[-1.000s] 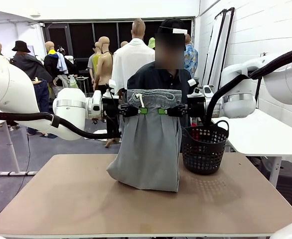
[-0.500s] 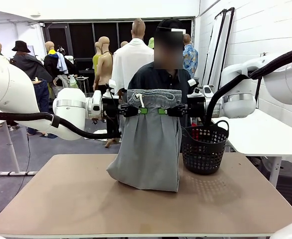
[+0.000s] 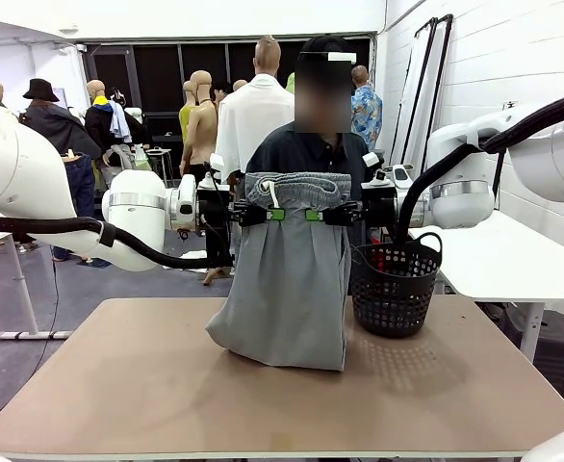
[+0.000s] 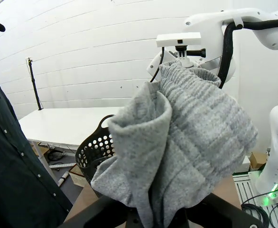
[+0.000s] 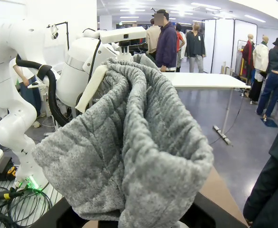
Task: Fold the training pants.
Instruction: Fold the Training pants in half.
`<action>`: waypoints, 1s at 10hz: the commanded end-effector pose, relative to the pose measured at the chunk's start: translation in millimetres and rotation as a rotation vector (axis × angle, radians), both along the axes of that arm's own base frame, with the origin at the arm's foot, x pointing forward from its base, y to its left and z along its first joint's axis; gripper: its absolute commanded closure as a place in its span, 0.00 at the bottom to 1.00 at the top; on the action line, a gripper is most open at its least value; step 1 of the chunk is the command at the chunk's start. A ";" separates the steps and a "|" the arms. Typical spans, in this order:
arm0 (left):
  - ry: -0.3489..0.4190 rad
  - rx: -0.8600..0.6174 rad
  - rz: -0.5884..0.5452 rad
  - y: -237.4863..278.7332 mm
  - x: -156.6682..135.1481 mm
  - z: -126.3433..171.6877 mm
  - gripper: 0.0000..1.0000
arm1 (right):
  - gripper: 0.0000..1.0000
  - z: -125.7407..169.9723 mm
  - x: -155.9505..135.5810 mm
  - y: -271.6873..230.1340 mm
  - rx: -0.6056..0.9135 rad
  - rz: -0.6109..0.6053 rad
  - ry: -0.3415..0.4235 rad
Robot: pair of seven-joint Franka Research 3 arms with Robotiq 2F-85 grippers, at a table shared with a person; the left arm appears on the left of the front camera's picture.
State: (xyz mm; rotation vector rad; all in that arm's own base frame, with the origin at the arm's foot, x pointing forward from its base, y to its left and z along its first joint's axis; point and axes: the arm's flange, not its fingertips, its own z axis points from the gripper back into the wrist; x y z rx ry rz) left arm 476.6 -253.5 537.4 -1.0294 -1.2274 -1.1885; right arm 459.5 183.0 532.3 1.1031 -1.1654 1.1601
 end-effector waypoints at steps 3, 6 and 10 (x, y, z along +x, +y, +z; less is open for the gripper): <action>-0.004 -0.004 0.002 0.8 -0.6 3.1 1.00 | 1.00 0.8 -1.2 1.0 0.011 0.009 0.004; -0.004 -0.004 0.002 0.8 -0.6 3.1 1.00 | 1.00 0.8 -1.2 1.0 0.011 0.009 0.004; -0.004 -0.004 0.002 0.8 -0.6 3.1 1.00 | 1.00 0.8 -1.2 1.0 0.011 0.009 0.004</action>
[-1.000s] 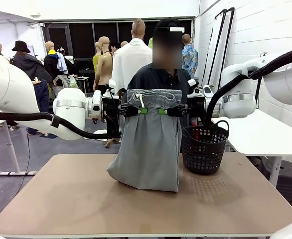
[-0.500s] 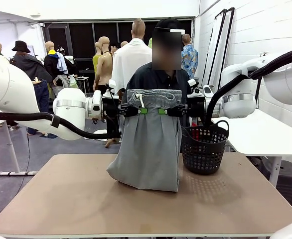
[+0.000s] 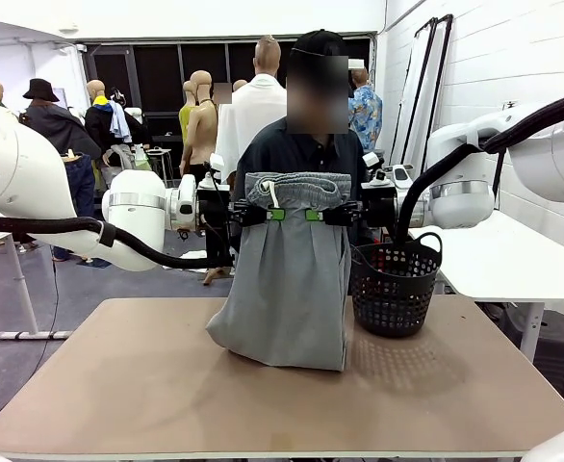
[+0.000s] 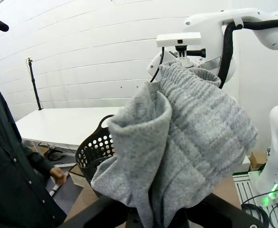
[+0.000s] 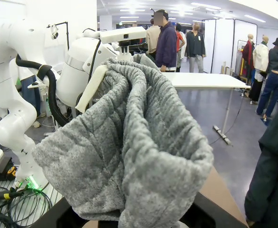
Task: Fold the training pants.
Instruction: Fold the Training pants in half.
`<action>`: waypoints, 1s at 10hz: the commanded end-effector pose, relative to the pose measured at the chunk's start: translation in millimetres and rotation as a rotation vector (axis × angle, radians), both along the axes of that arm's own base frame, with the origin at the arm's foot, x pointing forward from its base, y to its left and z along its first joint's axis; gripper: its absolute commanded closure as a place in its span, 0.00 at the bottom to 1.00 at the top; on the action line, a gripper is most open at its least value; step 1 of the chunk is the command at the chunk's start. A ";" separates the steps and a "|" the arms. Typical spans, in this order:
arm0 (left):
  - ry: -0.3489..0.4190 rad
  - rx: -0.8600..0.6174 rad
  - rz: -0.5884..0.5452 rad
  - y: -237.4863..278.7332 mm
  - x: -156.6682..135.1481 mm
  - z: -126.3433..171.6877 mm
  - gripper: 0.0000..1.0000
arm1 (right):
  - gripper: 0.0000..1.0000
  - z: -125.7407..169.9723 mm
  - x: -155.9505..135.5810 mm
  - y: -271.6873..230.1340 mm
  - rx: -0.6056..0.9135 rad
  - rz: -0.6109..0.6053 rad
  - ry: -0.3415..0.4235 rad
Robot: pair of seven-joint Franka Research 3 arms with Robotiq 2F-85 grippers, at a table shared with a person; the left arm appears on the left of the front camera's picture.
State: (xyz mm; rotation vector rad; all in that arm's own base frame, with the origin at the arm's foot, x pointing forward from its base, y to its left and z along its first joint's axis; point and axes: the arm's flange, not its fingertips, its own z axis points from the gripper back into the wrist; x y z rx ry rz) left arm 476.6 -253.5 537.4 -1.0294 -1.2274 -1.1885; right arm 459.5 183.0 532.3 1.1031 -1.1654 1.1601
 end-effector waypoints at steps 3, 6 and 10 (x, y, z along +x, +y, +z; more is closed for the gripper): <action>-0.004 -0.004 0.002 0.8 -0.6 3.1 1.00 | 1.00 0.8 -1.2 1.0 0.011 0.009 0.004; -0.004 -0.004 0.002 0.8 -0.6 3.1 1.00 | 1.00 0.8 -1.2 1.0 0.011 0.009 0.004; 0.007 -0.002 -0.010 4.1 -0.9 2.4 1.00 | 1.00 1.0 7.7 6.0 -0.015 0.032 -0.010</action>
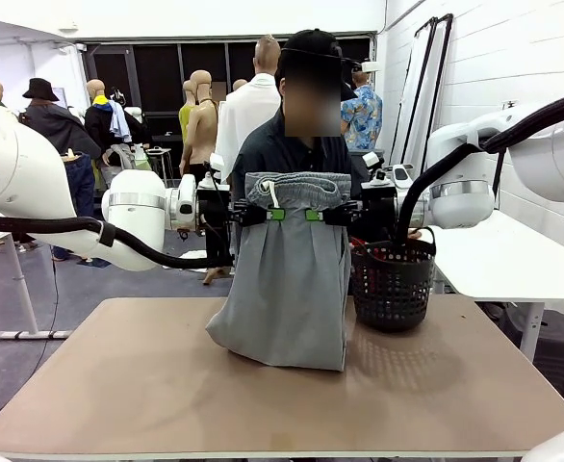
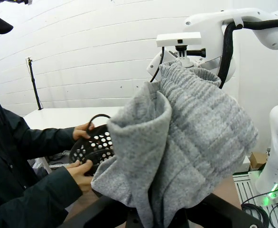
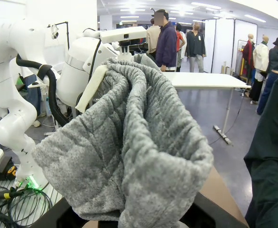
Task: Fold the training pants.
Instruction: Fold the Training pants in half.
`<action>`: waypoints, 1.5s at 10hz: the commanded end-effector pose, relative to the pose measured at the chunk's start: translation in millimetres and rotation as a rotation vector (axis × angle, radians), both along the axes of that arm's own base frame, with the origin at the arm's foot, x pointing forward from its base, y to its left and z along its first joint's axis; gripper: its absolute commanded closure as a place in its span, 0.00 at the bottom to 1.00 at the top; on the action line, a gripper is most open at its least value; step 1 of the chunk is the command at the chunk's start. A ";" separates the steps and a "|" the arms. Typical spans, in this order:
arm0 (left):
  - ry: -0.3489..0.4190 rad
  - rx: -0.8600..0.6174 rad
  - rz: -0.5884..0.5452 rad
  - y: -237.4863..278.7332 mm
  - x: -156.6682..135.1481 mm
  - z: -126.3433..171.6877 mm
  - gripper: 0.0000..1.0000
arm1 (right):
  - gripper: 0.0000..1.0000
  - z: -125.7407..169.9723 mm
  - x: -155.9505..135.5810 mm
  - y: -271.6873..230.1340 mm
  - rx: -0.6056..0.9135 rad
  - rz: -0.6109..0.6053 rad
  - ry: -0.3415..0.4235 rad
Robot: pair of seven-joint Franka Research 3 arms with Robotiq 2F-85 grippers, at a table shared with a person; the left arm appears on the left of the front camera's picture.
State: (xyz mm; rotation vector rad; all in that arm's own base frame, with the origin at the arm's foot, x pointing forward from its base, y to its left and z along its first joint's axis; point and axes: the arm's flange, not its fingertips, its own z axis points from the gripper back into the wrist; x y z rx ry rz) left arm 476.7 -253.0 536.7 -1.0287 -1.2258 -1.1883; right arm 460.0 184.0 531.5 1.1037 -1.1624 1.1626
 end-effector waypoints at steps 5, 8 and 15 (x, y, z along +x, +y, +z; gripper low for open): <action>0.025 -0.065 -0.026 36.8 -40.1 8.8 1.00 | 1.00 6.4 8.4 28.4 -0.061 0.068 0.026; 0.069 -0.074 -0.012 39.9 -51.5 3.5 1.00 | 1.00 8.7 15.3 39.9 -0.074 0.068 0.049; 0.014 -0.019 0.040 31.6 37.5 48.2 1.00 | 1.00 67.2 102.1 75.7 -0.140 0.076 -0.075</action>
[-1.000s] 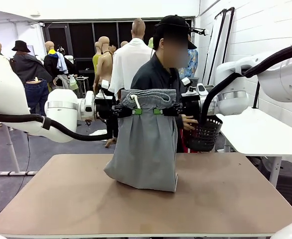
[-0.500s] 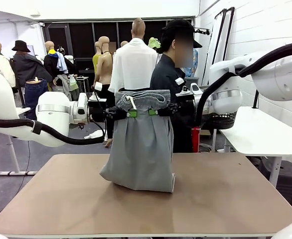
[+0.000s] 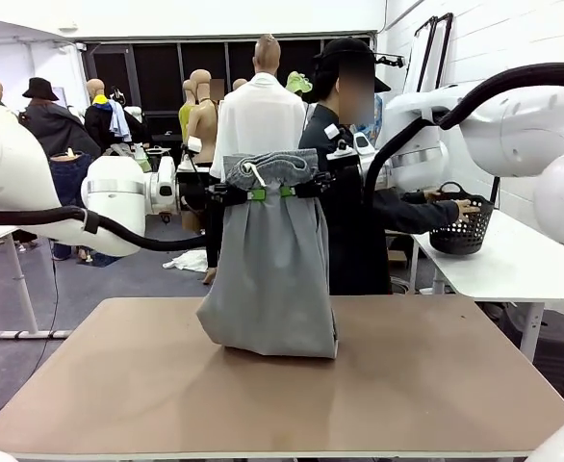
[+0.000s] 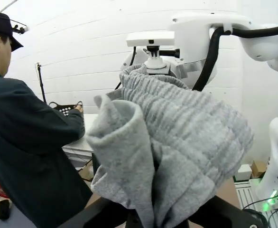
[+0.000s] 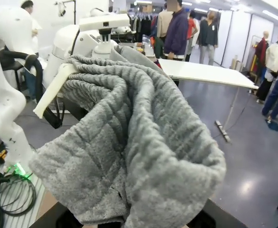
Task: Fold the training pants.
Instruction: Fold the Training pants in half.
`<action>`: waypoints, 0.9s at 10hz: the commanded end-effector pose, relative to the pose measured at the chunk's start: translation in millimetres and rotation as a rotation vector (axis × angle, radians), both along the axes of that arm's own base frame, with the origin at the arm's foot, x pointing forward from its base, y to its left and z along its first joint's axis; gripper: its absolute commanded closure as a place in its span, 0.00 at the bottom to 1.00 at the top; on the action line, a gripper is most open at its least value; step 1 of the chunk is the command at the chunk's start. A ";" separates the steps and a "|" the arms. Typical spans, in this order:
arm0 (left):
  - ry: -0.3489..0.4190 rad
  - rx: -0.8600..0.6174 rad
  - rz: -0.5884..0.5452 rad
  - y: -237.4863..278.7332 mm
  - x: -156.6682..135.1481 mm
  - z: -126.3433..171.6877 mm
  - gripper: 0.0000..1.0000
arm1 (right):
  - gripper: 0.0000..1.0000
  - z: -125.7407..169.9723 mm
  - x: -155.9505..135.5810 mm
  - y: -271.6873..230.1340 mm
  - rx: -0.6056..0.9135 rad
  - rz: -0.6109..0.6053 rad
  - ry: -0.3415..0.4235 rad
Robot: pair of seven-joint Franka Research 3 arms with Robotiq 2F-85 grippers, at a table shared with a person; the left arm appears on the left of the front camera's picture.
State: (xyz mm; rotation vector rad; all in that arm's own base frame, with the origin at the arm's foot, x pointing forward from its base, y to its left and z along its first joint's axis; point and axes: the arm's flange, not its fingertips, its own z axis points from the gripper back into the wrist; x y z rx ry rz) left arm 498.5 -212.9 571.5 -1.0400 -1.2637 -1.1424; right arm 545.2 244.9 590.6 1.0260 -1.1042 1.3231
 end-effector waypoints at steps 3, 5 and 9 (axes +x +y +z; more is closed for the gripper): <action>-0.073 0.061 0.118 -8.6 51.8 33.9 1.00 | 1.00 31.8 48.5 21.1 -0.021 -0.024 -0.098; -0.152 0.025 0.208 -8.2 67.1 42.9 1.00 | 1.00 45.8 62.8 18.6 0.021 -0.053 -0.151; -0.203 0.022 0.260 2.7 86.9 46.7 1.00 | 1.00 44.1 75.9 27.4 0.028 -0.063 -0.180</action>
